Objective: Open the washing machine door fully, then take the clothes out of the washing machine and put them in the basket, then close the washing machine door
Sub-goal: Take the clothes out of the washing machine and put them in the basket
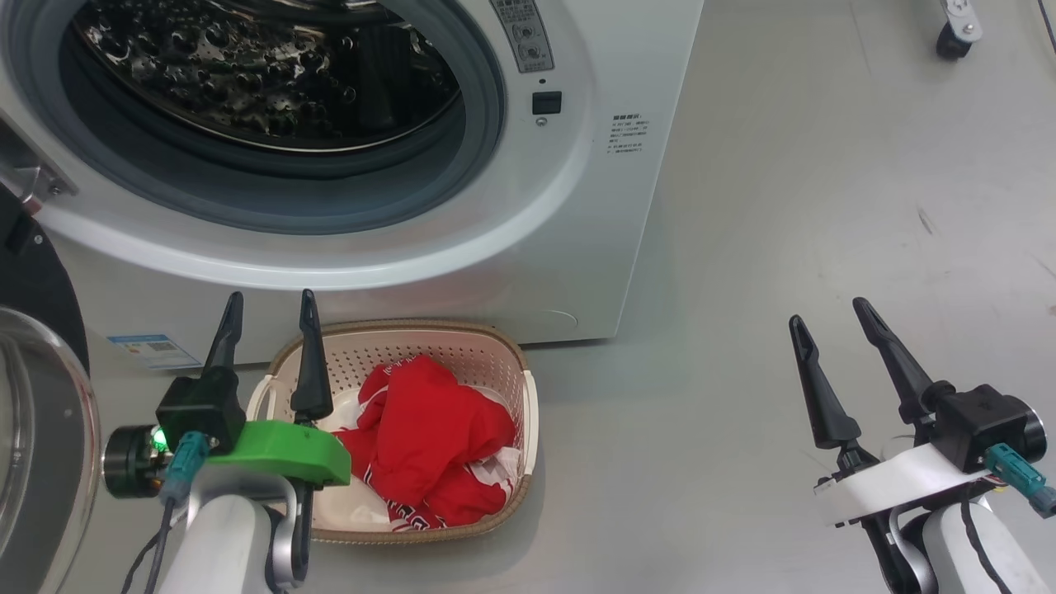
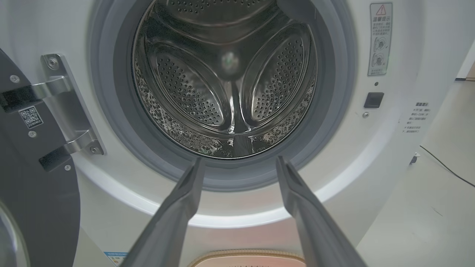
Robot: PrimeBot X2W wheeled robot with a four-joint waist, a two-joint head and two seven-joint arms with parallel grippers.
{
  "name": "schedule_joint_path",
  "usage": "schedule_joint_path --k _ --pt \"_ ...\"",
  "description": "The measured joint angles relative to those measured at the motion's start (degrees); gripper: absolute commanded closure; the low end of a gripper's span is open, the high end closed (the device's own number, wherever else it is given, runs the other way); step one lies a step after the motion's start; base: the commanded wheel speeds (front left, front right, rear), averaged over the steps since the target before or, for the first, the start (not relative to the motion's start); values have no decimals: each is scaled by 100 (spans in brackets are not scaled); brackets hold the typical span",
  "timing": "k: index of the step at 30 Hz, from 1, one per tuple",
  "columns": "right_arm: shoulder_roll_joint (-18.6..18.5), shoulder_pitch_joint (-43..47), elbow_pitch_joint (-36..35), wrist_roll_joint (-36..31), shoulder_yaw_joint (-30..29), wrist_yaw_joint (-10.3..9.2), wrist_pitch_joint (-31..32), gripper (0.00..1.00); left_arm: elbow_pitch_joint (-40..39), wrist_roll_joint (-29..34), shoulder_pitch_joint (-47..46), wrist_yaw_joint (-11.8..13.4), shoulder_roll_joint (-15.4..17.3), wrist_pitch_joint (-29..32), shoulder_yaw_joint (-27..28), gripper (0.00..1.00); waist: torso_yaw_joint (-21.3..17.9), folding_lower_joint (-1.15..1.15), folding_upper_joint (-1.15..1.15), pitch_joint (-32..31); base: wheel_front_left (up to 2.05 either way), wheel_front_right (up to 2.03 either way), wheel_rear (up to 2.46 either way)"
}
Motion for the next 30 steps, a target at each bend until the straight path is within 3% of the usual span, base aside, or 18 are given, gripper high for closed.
schedule_joint_path --k 18,30 --pt "216 608 78 -148 104 -185 0 0 -589 355 1277 0 27 0 12 0 -54 0 0 -848 0 0 0" --pt "300 754 47 -193 122 -248 0 0 -985 546 1657 0 75 1 -9 0 -102 0 0 -1037 0 0 0"
